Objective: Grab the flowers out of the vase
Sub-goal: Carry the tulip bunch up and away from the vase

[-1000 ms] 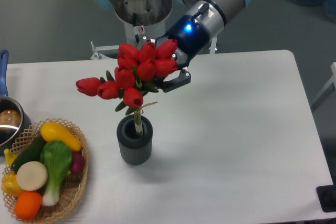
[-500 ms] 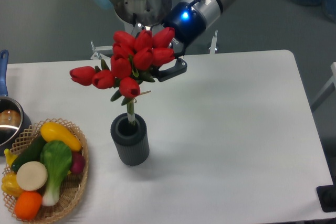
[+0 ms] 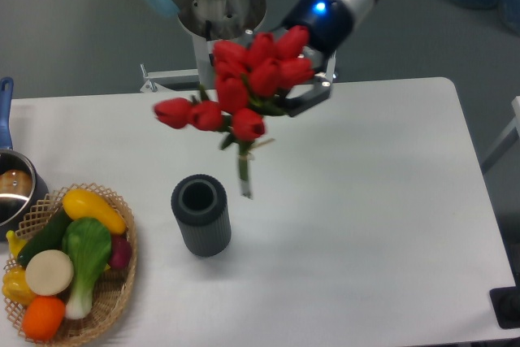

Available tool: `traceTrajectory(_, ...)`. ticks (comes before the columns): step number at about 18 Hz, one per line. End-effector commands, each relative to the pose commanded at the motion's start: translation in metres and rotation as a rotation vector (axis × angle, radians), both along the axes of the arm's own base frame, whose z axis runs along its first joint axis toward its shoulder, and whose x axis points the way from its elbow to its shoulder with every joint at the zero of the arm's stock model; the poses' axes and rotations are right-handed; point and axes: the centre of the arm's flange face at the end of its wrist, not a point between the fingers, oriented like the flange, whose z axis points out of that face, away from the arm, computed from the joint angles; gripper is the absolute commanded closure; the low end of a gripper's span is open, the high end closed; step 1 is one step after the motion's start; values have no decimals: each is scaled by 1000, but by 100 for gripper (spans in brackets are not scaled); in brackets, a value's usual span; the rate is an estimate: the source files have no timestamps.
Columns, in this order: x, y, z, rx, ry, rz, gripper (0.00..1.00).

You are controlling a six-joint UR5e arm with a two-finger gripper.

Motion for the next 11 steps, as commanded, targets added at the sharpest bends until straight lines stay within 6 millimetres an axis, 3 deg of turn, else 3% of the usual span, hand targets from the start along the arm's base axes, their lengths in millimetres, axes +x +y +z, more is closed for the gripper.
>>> traceTrajectory(5, -28, -17, -8, -28, 53, 49, 79)
traceTrajectory(11, -35, -21, -13, -30, 50, 59, 80)
